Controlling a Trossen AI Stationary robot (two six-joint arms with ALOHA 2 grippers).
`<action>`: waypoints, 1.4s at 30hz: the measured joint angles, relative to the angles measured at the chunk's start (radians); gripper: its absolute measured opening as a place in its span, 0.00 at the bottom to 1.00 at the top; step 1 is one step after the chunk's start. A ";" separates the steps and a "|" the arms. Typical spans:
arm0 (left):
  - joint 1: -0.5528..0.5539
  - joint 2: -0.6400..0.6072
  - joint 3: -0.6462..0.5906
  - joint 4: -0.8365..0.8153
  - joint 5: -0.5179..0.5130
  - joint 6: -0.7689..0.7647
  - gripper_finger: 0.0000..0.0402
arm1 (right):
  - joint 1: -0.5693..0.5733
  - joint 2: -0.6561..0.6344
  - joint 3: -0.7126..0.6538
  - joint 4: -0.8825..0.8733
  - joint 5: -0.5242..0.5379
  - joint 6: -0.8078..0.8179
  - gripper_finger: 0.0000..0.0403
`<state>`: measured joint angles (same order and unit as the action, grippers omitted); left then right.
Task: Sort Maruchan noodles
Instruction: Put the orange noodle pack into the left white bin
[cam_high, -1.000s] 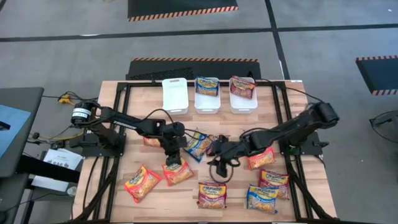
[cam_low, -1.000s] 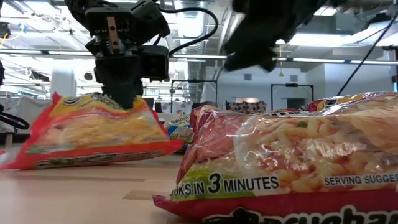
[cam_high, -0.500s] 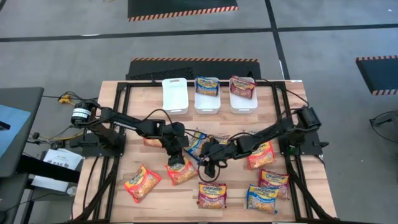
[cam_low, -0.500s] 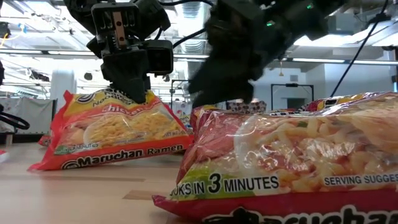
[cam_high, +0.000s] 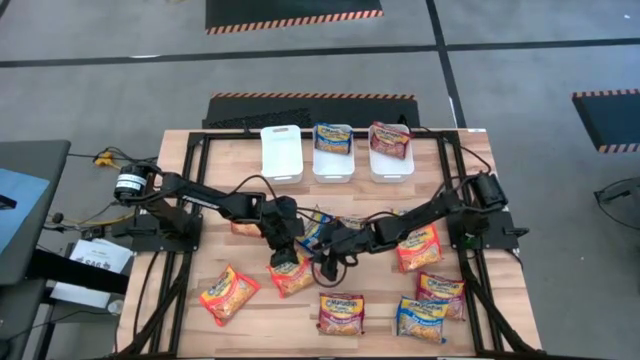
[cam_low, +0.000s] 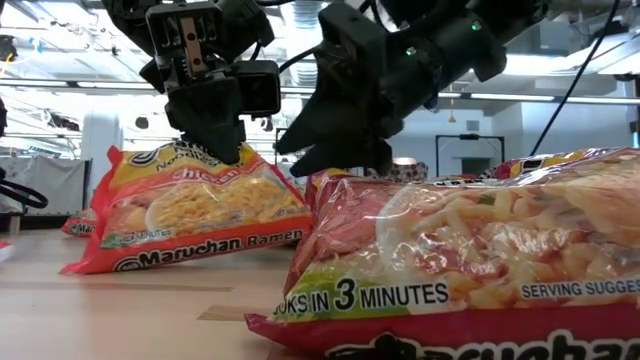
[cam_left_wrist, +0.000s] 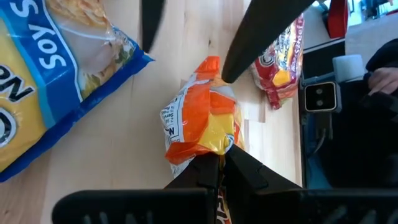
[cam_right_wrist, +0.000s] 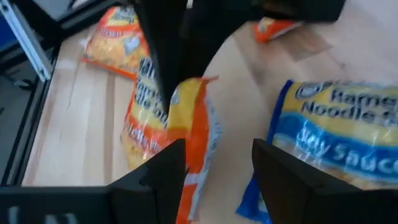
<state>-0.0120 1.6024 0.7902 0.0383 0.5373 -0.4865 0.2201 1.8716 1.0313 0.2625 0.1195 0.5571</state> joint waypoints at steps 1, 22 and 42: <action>0.000 0.000 0.000 0.000 0.000 0.001 0.00 | -0.004 0.000 0.000 0.010 -0.014 0.000 0.54; 0.000 0.000 0.000 0.099 -0.030 0.061 0.00 | -0.033 -0.001 0.000 0.038 -0.079 0.003 0.63; 0.001 0.000 -0.001 0.212 -0.153 0.169 0.00 | -0.040 -0.002 0.000 -0.003 -0.169 0.006 0.59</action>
<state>-0.0113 1.6024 0.7895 0.2508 0.3843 -0.3172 0.1802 1.8696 1.0313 0.2599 -0.0492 0.5633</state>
